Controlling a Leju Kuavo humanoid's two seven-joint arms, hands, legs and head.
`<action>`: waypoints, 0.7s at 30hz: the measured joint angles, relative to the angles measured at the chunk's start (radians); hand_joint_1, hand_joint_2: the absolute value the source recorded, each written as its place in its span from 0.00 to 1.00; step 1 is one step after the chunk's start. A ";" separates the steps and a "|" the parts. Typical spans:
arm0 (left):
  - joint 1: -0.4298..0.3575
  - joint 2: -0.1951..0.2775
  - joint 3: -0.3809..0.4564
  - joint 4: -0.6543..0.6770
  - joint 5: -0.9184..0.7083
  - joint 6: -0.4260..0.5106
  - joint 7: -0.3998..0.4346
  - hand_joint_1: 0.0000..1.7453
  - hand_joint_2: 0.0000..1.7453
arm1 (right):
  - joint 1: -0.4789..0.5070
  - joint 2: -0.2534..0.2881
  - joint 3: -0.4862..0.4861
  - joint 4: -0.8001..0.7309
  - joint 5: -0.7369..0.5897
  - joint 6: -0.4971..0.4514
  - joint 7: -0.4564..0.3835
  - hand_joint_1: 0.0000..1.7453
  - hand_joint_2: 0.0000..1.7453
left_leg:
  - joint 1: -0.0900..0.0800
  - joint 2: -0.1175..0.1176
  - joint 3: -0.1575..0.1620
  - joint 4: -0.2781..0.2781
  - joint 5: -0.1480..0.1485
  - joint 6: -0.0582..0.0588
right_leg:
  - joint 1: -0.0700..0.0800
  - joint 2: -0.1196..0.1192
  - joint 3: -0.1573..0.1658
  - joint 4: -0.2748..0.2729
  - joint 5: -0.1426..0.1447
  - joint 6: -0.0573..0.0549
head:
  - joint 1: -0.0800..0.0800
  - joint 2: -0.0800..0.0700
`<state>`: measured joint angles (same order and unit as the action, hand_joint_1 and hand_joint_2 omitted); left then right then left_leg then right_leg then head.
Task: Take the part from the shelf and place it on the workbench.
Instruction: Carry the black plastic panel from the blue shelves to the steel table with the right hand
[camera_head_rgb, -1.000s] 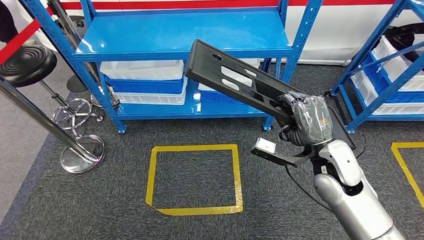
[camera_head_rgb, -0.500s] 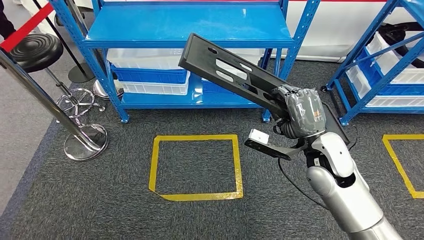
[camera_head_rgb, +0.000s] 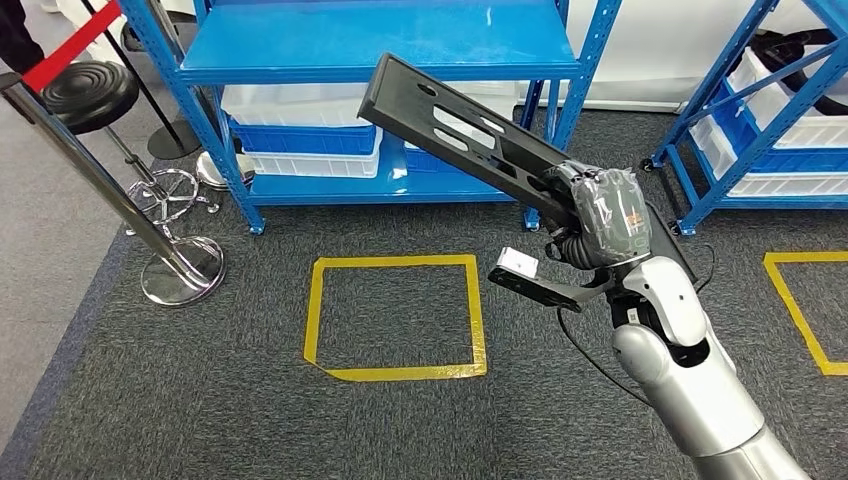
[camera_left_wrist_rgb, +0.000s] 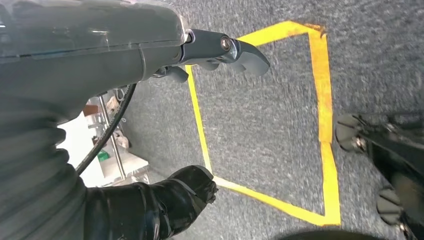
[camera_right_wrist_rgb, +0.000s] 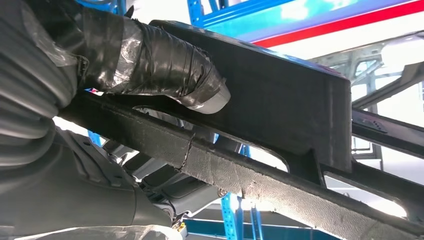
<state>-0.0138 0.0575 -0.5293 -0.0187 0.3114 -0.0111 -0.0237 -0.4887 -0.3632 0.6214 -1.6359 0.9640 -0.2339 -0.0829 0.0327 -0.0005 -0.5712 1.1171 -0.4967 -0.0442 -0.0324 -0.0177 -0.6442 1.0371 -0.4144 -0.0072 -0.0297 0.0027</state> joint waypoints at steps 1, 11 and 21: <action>0.000 0.000 -0.001 0.000 0.001 0.000 0.000 0.00 1.00 | -0.001 0.000 0.000 0.000 0.000 0.000 0.000 1.00 1.00 | 0.000 -0.003 0.034 -0.054 -0.005 0.001 | 0.000 0.001 -0.010 0.008 0.005 0.007 | 0.000 0.000; -0.006 0.002 -0.020 0.002 0.024 0.000 0.002 0.00 1.00 | -0.005 0.000 0.000 0.007 -0.003 0.001 0.001 1.00 1.00 | -0.023 0.006 -0.032 -0.096 0.059 0.077 | 0.002 0.010 -0.079 0.280 -0.180 0.038 | 0.002 0.000; -0.003 0.000 -0.039 0.005 0.039 0.002 0.002 0.00 1.00 | -0.020 0.000 0.000 0.006 -0.004 0.009 0.004 1.00 1.00 | -0.034 0.003 -0.105 -0.105 0.136 0.049 | 0.030 0.007 0.149 -0.044 -0.098 -0.020 | 0.003 0.000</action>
<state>-0.0169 0.0579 -0.5680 -0.0136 0.3506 -0.0094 -0.0218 -0.5083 -0.3627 0.6214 -1.6297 0.9601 -0.2251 -0.0787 -0.0017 0.0020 -0.6765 1.0119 -0.3611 0.0045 -0.0025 -0.0111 -0.4953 0.9931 -0.5121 -0.0273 -0.0269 0.0027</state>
